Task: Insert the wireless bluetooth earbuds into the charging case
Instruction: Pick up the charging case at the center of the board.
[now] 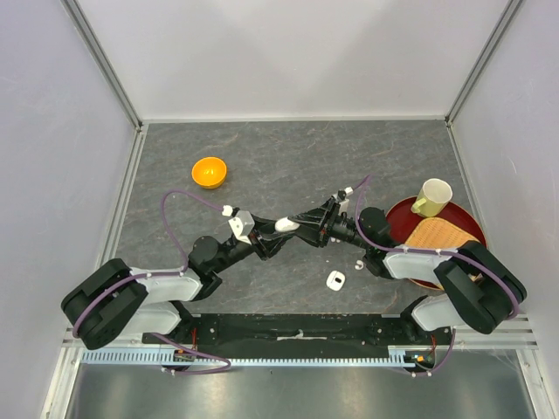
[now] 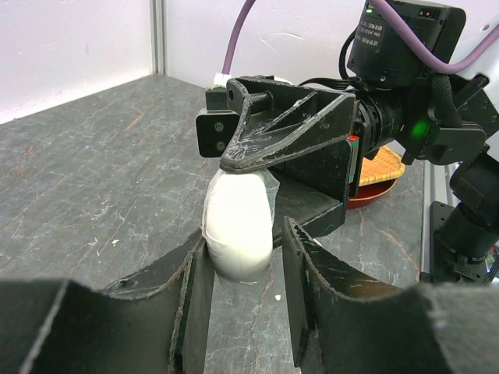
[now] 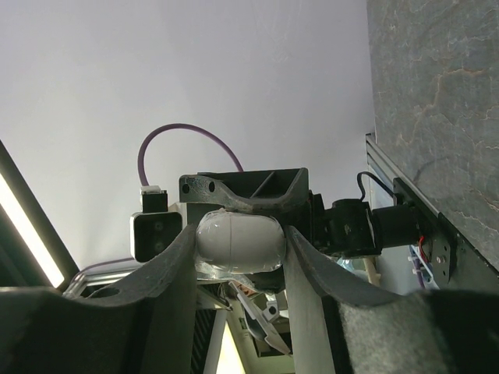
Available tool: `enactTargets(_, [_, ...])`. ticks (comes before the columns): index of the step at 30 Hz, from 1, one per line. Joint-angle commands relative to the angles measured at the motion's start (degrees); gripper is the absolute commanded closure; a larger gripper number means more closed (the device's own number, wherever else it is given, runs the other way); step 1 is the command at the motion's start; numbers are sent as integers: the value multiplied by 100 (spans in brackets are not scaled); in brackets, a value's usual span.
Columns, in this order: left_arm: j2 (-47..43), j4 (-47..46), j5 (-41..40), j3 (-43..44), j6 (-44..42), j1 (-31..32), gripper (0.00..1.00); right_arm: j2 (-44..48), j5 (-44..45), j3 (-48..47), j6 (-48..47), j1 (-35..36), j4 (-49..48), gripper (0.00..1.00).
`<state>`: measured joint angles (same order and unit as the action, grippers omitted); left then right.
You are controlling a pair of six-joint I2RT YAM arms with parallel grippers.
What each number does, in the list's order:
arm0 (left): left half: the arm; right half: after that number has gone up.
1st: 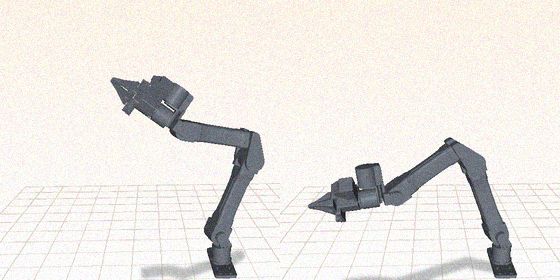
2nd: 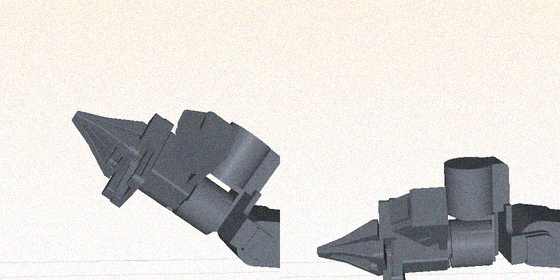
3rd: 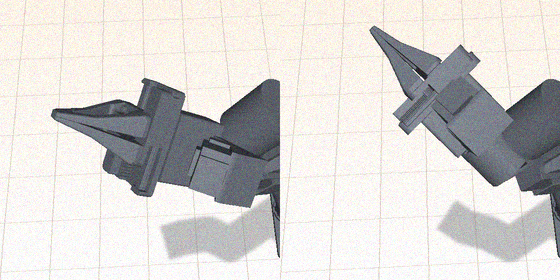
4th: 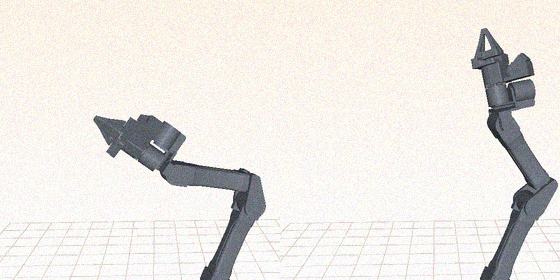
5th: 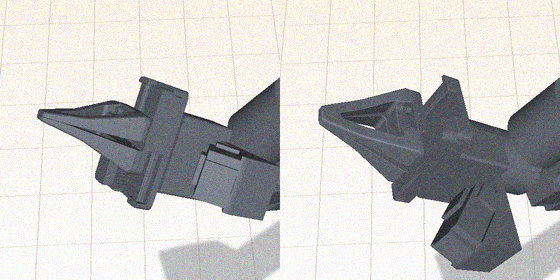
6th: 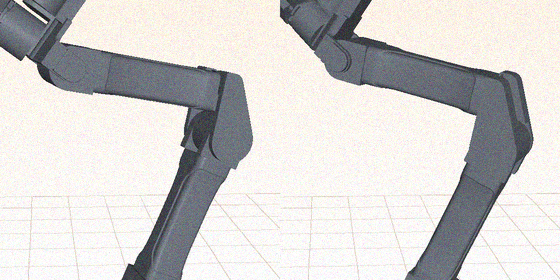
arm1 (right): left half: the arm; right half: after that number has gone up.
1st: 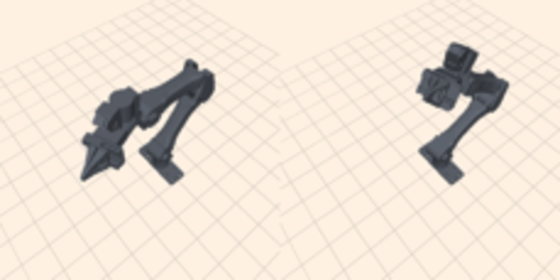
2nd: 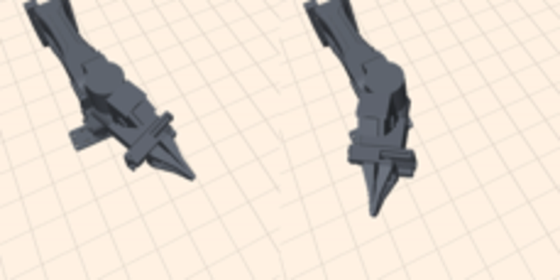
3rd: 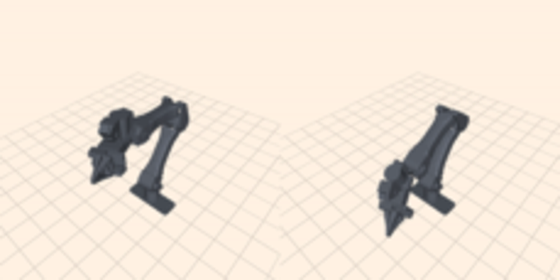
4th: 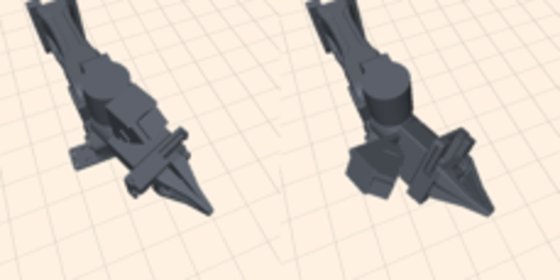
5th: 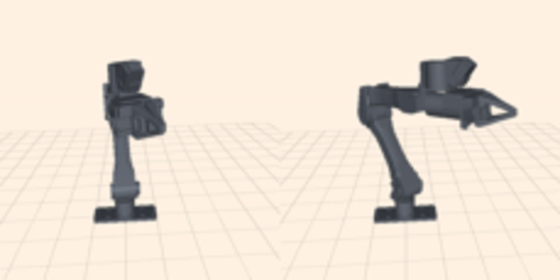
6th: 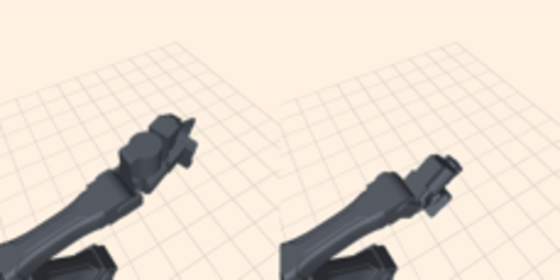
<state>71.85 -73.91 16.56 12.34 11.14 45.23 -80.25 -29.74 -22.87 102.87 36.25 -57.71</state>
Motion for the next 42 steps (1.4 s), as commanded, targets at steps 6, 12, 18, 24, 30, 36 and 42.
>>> enactTargets(6, [83,-1416,-91,67,64,47,55,-114,-15,20,49,5,-425,68])
enactTargets(12, [74,-1521,-126,23,64,56,55,-149,-6,20,58,5,-460,68])
enactTargets(18, [83,-1591,-153,-3,90,56,55,-193,3,37,75,5,-513,68])
enactTargets(24, [118,-1863,-188,-65,187,56,60,-219,-15,46,84,5,-539,68])
enactTargets(30, [145,-1881,-205,-47,222,56,66,-219,-23,37,84,5,-574,68])
enactTargets(36, [136,-1882,-188,-30,284,56,60,-228,-23,64,67,5,-557,68])
enactTargets(42, [136,-1890,-205,-30,319,56,57,-237,-15,72,67,5,-557,68])
